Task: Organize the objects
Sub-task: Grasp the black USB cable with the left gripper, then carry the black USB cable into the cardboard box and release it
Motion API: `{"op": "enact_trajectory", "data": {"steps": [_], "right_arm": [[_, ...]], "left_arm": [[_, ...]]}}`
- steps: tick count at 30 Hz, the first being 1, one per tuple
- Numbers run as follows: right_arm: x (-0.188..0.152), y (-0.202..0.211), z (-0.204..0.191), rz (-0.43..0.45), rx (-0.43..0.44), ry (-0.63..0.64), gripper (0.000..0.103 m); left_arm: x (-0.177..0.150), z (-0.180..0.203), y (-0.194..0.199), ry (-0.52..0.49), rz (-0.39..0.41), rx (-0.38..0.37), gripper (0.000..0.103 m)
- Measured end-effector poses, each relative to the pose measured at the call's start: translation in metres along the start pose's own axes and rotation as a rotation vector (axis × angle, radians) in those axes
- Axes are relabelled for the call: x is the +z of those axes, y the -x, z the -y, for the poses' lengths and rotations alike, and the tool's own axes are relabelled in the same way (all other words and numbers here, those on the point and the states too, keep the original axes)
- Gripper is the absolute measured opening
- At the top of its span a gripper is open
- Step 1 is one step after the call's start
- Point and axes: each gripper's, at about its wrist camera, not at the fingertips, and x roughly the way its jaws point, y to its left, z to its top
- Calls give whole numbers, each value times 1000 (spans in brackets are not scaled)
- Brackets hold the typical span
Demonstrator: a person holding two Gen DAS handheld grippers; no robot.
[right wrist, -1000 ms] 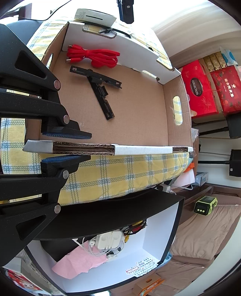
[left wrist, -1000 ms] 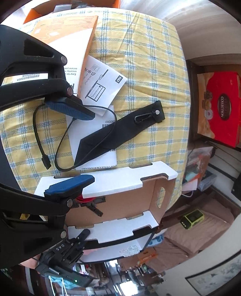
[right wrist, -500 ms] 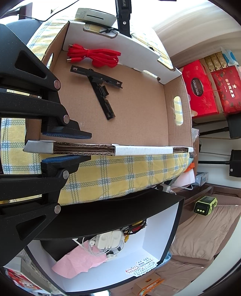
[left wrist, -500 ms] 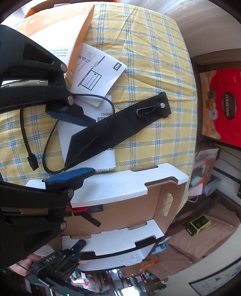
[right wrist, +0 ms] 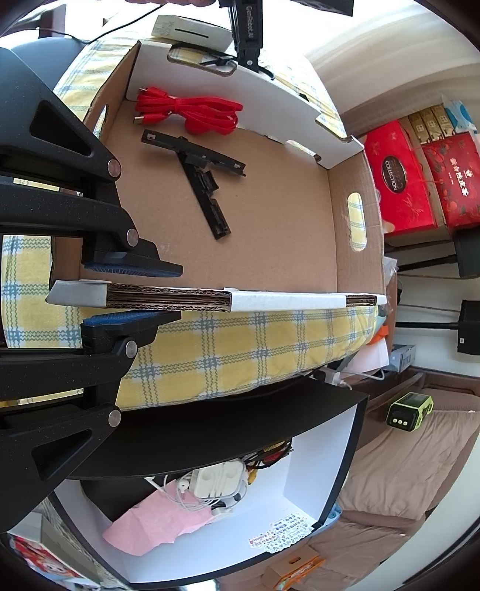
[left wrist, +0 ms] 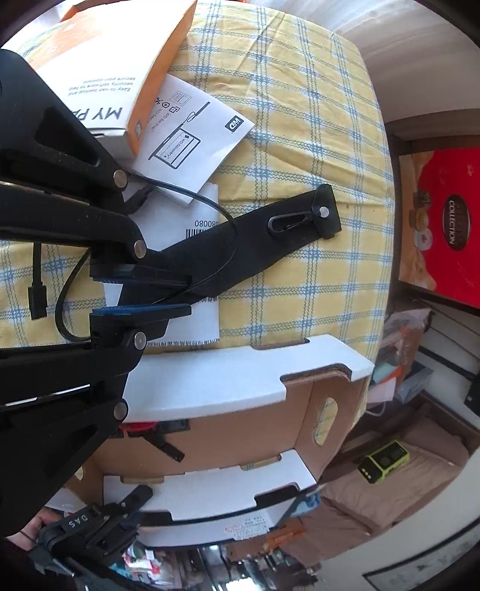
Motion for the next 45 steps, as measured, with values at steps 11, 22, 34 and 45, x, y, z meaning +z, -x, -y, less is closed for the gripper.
{"op": "enact_trajectory", "data": {"steps": [11, 22, 34, 45], "right_arm": [[0, 0, 1, 0, 5, -2, 17], [0, -2, 0, -6, 8, -5, 17], [-2, 5, 9, 2, 23, -29, 17], [-2, 7, 12, 3, 33, -35, 17]], "left_arm": [[2, 36, 91, -111, 153, -152, 3], [0, 102, 120, -241, 180, -225, 3], [-2, 169, 55, -305, 28, -238, 3], [-18, 188, -7, -320, -161, -234, 14]]}}
